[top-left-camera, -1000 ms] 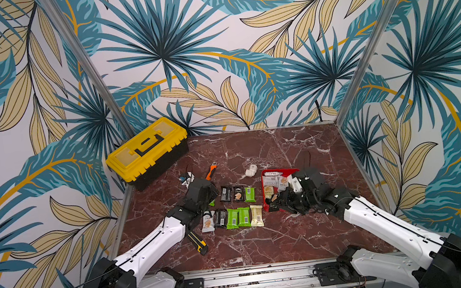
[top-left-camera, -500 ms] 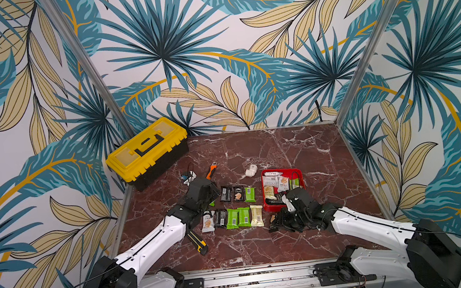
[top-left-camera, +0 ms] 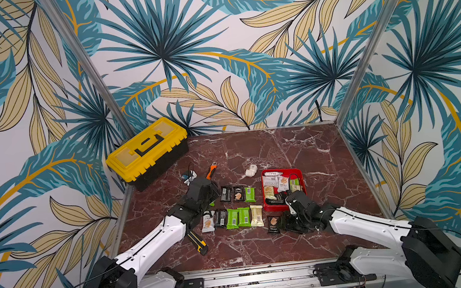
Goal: Take the cookies out of the storage box
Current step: Place the cookie at the center of the board, then pick up the cookie from the storage box.
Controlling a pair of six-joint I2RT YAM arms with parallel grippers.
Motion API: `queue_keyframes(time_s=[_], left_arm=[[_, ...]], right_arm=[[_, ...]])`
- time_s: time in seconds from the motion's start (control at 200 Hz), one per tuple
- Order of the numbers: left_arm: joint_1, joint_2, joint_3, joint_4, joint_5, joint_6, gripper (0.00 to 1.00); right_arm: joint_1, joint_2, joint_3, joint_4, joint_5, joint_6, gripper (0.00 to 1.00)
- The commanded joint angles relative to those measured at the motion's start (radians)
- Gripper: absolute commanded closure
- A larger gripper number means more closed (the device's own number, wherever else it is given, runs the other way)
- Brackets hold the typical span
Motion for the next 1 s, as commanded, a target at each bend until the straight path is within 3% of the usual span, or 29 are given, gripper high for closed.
queue_keyframes(time_s=[0.0,0.155,0.3,0.431,0.656,0.771,0.997], left_arm=[[0.006,0.014,0.028,0.041,0.025,0.04,0.4],[0.006,0.036,0.038,0.078,0.067,0.074,0.39],[0.006,0.049,0.027,0.108,0.091,0.063,0.4],[0.005,0.046,0.005,0.135,0.085,0.036,0.39],[0.005,0.017,-0.017,0.134,0.05,0.024,0.4],[0.007,0.004,-0.024,0.125,0.046,0.016,0.39],[0.006,-0.007,-0.022,0.116,0.043,0.016,0.4]], right_arm=[[0.005,-0.063,0.054,-0.195,0.093,-0.056,0.54],[0.003,-0.128,0.188,-0.324,0.161,-0.107,0.53],[-0.025,-0.09,0.301,-0.36,0.207,-0.14,0.51],[-0.067,0.001,0.395,-0.361,0.205,-0.188,0.5],[-0.147,0.225,0.541,-0.358,0.088,-0.213,0.48],[-0.163,0.326,0.606,-0.36,0.074,-0.204,0.53],[-0.179,0.43,0.694,-0.528,0.326,-0.128,0.51]])
